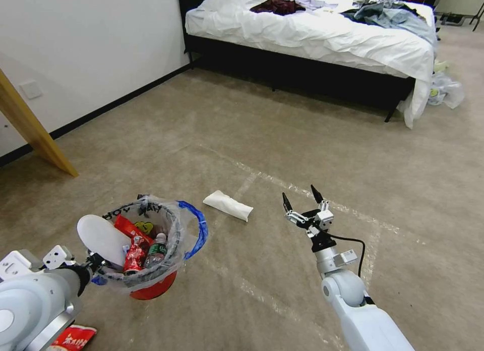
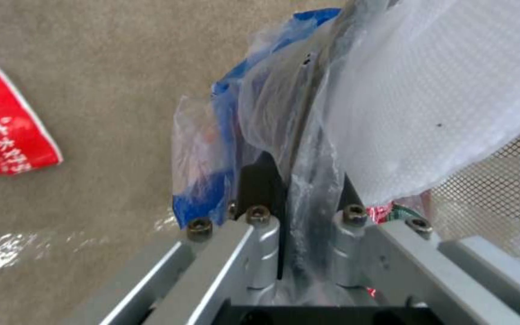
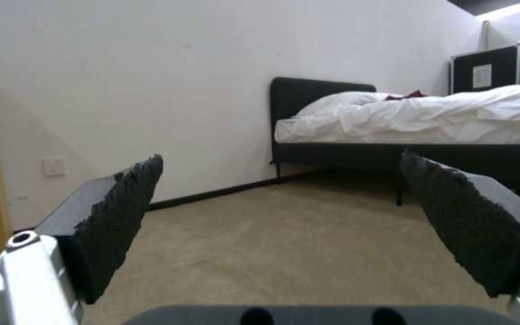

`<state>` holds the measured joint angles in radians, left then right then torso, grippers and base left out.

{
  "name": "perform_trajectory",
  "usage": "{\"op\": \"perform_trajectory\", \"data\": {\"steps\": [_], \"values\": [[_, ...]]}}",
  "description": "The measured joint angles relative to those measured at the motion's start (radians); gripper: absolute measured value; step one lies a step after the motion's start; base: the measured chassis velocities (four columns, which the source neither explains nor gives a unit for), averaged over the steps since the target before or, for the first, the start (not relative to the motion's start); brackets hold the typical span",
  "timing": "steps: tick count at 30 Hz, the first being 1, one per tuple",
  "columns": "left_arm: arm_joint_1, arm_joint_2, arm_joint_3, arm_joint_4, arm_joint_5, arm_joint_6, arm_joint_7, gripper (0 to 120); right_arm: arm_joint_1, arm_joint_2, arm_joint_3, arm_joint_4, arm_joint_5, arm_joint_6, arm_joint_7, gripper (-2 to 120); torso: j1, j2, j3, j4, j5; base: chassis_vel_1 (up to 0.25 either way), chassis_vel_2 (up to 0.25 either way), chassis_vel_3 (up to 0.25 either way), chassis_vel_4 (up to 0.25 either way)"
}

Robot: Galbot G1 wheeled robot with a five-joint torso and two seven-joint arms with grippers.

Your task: Pick up the trash bin and place the garbage on the floor into it.

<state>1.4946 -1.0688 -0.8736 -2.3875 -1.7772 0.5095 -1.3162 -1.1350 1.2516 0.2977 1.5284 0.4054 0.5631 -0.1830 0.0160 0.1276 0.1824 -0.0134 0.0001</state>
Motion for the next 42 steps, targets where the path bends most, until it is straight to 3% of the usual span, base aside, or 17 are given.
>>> {"op": "perform_trajectory", "data": {"steps": [42], "values": [[-0.005, 0.001, -0.004, 0.006, 0.003, -0.004, -0.001, 4, 0.038, 0.003, -0.027, -0.035, -0.004, 0.015, -0.004, 100, 0.0, 0.0, 0.0, -0.0002, -0.0001, -0.121, 0.123, 0.121, -0.124]]}}
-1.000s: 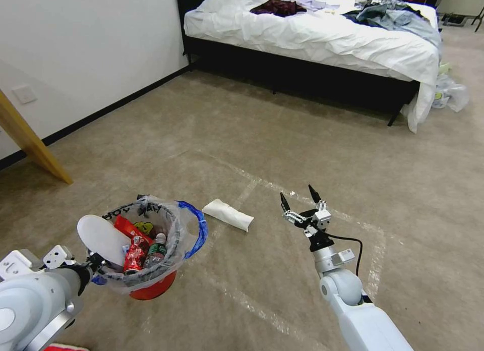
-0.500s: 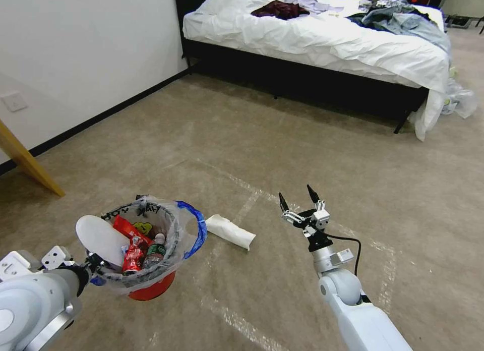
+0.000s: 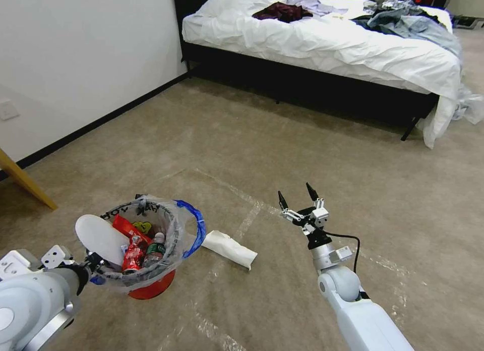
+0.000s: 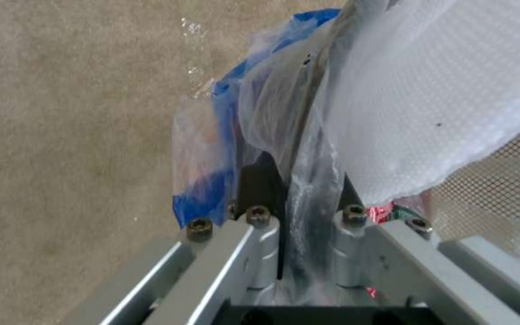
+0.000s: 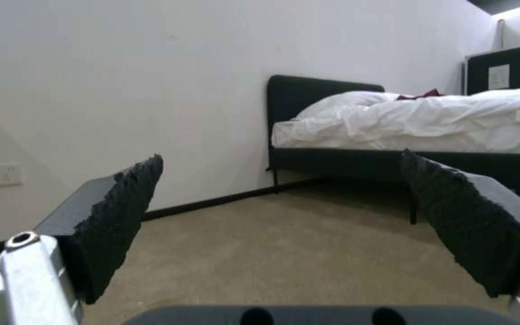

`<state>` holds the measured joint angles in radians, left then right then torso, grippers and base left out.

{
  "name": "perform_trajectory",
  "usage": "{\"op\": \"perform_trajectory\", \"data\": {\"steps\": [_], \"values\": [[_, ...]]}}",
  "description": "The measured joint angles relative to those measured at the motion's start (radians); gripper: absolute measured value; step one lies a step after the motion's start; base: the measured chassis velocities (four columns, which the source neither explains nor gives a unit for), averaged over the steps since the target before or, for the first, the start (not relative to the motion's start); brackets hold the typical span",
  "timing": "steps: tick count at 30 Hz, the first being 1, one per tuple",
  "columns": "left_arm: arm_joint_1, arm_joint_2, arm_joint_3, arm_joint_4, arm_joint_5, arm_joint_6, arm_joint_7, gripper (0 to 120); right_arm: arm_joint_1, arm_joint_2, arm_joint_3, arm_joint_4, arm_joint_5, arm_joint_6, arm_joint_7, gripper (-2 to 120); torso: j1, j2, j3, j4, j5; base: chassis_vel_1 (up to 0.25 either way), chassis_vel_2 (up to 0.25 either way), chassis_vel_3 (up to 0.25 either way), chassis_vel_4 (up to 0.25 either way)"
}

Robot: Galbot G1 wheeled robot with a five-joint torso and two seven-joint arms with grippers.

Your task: Pick up the trash bin and place the garbage on the floor into it.

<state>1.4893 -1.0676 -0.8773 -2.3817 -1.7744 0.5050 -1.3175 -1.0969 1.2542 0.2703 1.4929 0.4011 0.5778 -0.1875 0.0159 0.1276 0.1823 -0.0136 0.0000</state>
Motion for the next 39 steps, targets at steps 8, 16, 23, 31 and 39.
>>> {"op": "perform_trajectory", "data": {"steps": [8, 16, 23, 31, 39], "values": [[0.002, 0.001, -0.003, -0.001, -0.001, 0.0, 0.0, 4, 0.017, -0.008, -0.008, -0.014, -0.008, 0.019, 0.0, 100, 0.0, 0.0, 0.0, 0.0002, 0.0001, -0.062, 0.069, 0.066, -0.061], [0.008, 0.007, -0.019, -0.007, -0.006, -0.003, -0.002, 4, 0.062, -0.09, -0.057, -0.03, 0.012, 0.024, -0.028, 100, 0.0, 0.0, 0.0, 0.0001, 0.0001, 0.0, 0.0, 0.0, 0.0], [0.016, 0.023, -0.061, -0.005, -0.025, -0.009, -0.011, 4, 0.21, -0.241, -0.226, -0.102, 0.044, 0.012, -0.054, 100, 0.0, 0.0, 0.0, 0.0, 0.0002, 0.0, 0.0, 0.0, 0.0], [0.016, 0.031, -0.076, 0.012, -0.036, -0.01, -0.005, 4, 0.503, -0.31, -0.515, -0.218, 0.087, -0.054, -0.13, 100, 0.0, 0.0, 0.0, 0.0004, -0.0002, 0.0, 0.0, 0.0, 0.0], [0.015, 0.016, -0.073, 0.02, -0.018, -0.007, 0.006, 4, 0.794, -0.305, -0.843, -0.357, 0.146, -0.219, -0.489, 100, 0.0, 0.0, 0.0, 0.0002, -0.0001, 0.0, 0.0, 0.0, 0.0]]}}
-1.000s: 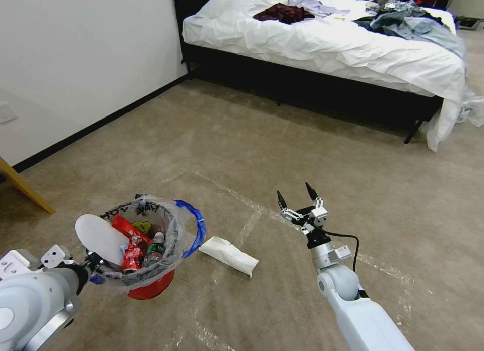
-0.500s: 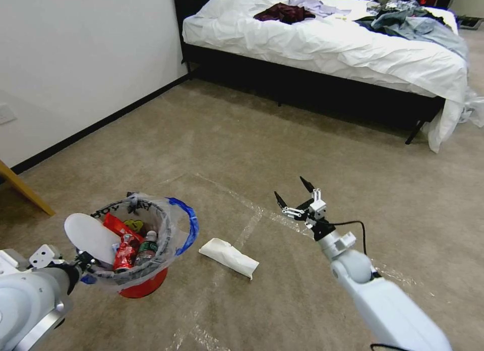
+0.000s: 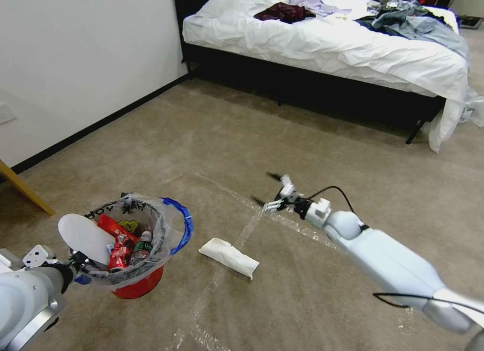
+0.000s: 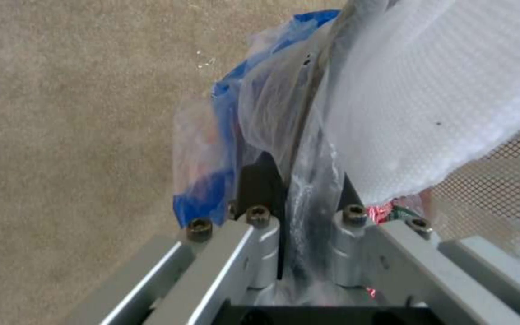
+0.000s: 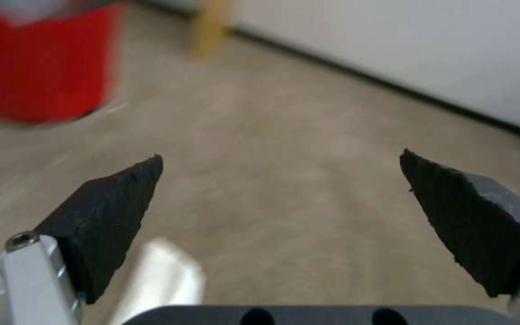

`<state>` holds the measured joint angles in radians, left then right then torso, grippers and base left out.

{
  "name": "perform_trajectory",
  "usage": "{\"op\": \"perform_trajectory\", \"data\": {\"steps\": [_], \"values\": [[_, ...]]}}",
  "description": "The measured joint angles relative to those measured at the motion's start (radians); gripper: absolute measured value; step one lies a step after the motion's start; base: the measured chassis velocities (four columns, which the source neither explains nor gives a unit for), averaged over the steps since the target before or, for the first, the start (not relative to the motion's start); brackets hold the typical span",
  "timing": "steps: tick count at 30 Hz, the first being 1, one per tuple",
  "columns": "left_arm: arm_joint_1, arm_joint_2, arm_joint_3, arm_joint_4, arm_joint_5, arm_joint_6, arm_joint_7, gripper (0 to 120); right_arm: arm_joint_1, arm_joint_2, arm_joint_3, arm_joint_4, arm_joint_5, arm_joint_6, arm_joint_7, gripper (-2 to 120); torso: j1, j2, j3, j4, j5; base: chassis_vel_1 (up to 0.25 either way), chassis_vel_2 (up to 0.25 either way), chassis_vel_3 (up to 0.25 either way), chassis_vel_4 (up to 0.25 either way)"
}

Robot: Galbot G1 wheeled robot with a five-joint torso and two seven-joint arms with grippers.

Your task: Pick up the trash bin and place the garbage on the floor into it.

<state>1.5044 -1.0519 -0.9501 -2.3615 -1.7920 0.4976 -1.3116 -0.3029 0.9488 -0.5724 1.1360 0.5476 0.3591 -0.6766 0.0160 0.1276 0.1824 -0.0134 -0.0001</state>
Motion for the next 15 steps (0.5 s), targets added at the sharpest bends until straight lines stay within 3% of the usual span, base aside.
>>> {"op": "perform_trajectory", "data": {"steps": [1, 3, 7, 10, 12, 15], "values": [[0.0, -0.009, 0.004, 0.002, 0.008, 0.002, 0.003, 4, 0.056, 0.016, -0.071, -0.028, -0.015, -0.015, -0.06, 100, 0.0, 0.0, 0.0, 0.0003, -0.0008, 0.0, 0.0, 0.0, 0.0], [0.0, -0.015, 0.007, 0.003, 0.015, 0.003, 0.005, 4, 0.082, 0.029, -0.119, -0.046, -0.03, -0.025, -0.071, 100, 0.0, 0.0, 0.0, 0.0004, -0.0005, 0.0, 0.0, 0.0, 0.0], [-0.005, -0.029, 0.021, 0.005, 0.033, 0.004, 0.008, 4, 0.122, 0.077, -0.28, -0.082, -0.043, -0.084, -0.029, 100, 0.0, 0.0, 0.0, -0.0001, 0.0001, 0.0, 0.0, 0.0, 0.0], [-0.005, -0.031, 0.025, 0.005, 0.038, 0.004, 0.01, 4, 0.122, 0.088, -0.318, -0.082, -0.046, -0.119, -0.008, 100, 0.0, 0.0, 0.0, -0.0002, 0.0002, 0.0, 0.0, 0.0, 0.0], [-0.003, -0.035, 0.028, 0.006, 0.047, 0.004, 0.01, 4, 0.12, 0.1, -0.38, -0.08, -0.05, -0.201, 0.017, 100, 0.0, 0.0, 0.0, -0.0002, 0.0, 0.0, 0.0, 0.0, 0.0], [-0.001, -0.039, 0.033, 0.006, 0.055, 0.005, 0.013, 4, 0.117, 0.113, -0.427, -0.097, -0.059, -0.224, 0.026, 100, 0.0, 0.0, 0.0, -0.0004, -0.0001, 0.0, 0.0, 0.0, 0.0]]}}
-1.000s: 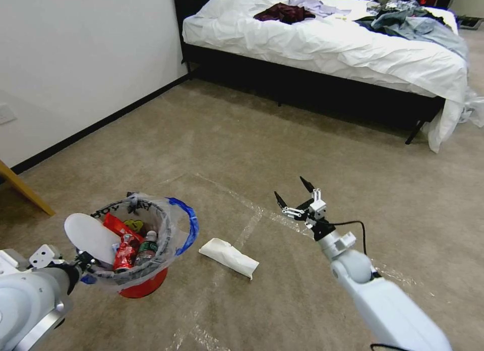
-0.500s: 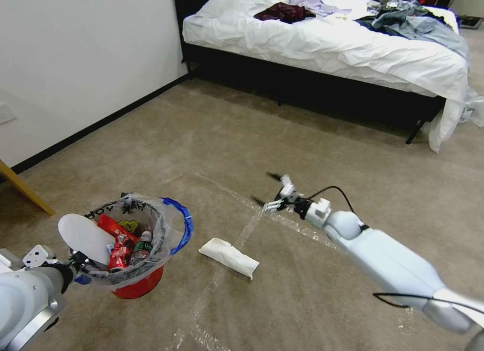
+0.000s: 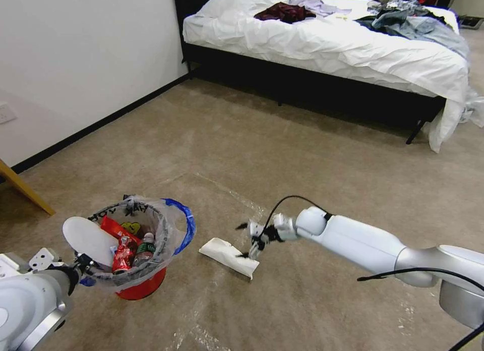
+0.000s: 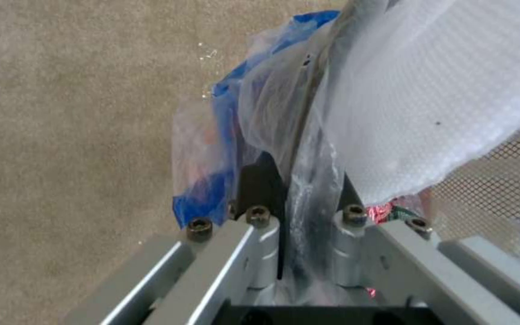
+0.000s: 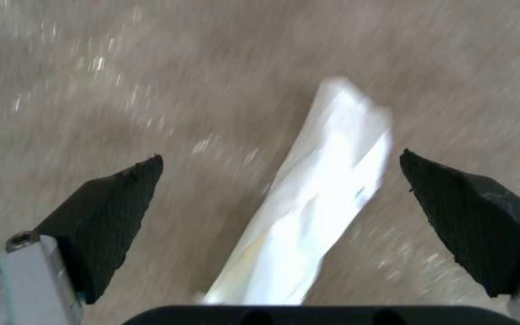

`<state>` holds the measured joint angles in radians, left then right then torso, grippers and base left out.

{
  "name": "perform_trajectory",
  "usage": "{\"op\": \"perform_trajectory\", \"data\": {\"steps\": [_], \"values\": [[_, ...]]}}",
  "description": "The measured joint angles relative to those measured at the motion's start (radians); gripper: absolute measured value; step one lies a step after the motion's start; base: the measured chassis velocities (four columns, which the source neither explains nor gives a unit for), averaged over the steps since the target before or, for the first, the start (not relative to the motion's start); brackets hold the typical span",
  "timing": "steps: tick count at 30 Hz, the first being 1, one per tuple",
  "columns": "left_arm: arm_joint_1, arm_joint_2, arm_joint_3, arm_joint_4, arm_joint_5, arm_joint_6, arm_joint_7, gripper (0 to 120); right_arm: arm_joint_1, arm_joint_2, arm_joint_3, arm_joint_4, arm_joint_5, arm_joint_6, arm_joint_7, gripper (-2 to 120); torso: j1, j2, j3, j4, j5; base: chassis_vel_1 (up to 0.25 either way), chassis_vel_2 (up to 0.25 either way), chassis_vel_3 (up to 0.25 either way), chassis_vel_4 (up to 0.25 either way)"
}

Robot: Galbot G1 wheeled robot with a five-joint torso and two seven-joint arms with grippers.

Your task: Pick up the trash bin and place the garbage on the floor into it.

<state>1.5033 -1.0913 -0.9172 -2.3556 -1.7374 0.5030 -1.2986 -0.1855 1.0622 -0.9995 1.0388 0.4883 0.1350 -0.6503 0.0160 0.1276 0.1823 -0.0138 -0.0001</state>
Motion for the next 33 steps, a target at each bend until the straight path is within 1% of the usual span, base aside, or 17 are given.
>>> {"op": "perform_trajectory", "data": {"steps": [3, 6, 9, 11, 14, 15, 21, 23, 29, 31, 33], "values": [[0.001, -0.002, 0.004, 0.0, 0.004, 0.001, 0.001, 4, -0.006, 0.017, -0.011, -0.018, -0.007, -0.003, 0.002, 100, 0.0, 0.0, 0.0, -0.0001, -0.0001, 0.0, 0.0, 0.0, 0.0], [-0.001, -0.003, 0.013, 0.0, 0.014, 0.001, 0.002, 4, -0.022, 0.07, -0.024, -0.061, -0.014, -0.02, 0.04, 100, 0.0, 0.0, 0.0, 0.0005, 0.0, 0.0, 0.0, 0.0, 0.0], [-0.002, -0.003, 0.014, 0.0, 0.014, 0.001, 0.002, 4, -0.027, 0.081, -0.024, -0.07, -0.02, -0.024, 0.053, 100, 0.0, 0.0, 0.0, 0.0005, 0.0001, 0.0, 0.0, 0.0, 0.0], [-0.003, 0.0, 0.016, 0.0, 0.014, 0.001, 0.003, 4, -0.041, 0.117, -0.02, -0.115, -0.053, -0.03, 0.081, 100, 0.0, 0.0, 0.0, 0.0005, 0.0001, 0.0, 0.0, 0.0, 0.0], [-0.002, -0.001, 0.02, 0.0, 0.018, 0.001, 0.003, 4, -0.049, 0.129, -0.019, -0.145, -0.066, -0.026, 0.086, 100, 0.0, 0.0, 0.0, 0.0004, 0.0, 0.0, 0.0, 0.0, 0.0], [-0.002, -0.004, 0.024, 0.0, 0.022, 0.001, 0.005, 4, -0.056, 0.14, -0.017, -0.174, -0.076, -0.018, 0.091, 100, 0.0, 0.0, 0.0, 0.0001, 0.0, 0.0, 0.0, 0.0, 0.0], [-0.001, -0.008, 0.034, -0.002, 0.034, 0.001, 0.01, 4, -0.073, 0.182, -0.008, -0.249, -0.085, -0.005, 0.1, 100, 0.0, 0.0, 0.0, 0.0002, 0.0001, 0.0, 0.0, 0.0, 0.0], [0.003, -0.008, 0.037, -0.006, 0.038, 0.001, 0.011, 4, -0.084, 0.223, 0.009, -0.314, -0.087, 0.0, 0.102, 100, 0.0, 0.0, 0.0, 0.0003, 0.0001, 0.0, 0.0, 0.0, 0.0], [0.016, -0.009, 0.034, -0.012, 0.045, 0.002, 0.016, 4, -0.092, 0.261, 0.021, -0.377, -0.091, 0.003, 0.103, 100, 0.0, 0.0, 0.0, 0.0004, 0.0001, 0.0, 0.0, 0.0, 0.0], [0.027, -0.013, 0.03, -0.016, 0.054, 0.004, 0.023, 4, -0.101, 0.292, 0.032, -0.434, -0.094, 0.001, 0.117, 100, 0.0, 0.0, 0.0, 0.0003, 0.0001, 0.0, 0.0, 0.0, 0.0], [0.029, -0.014, 0.031, -0.017, 0.056, 0.005, 0.025, 4, -0.107, 0.306, 0.04, -0.459, -0.095, -0.004, 0.122, 100, 0.0, 0.0, 0.0, 0.0003, 0.0, 0.0, 0.0, 0.0, 0.0]]}}
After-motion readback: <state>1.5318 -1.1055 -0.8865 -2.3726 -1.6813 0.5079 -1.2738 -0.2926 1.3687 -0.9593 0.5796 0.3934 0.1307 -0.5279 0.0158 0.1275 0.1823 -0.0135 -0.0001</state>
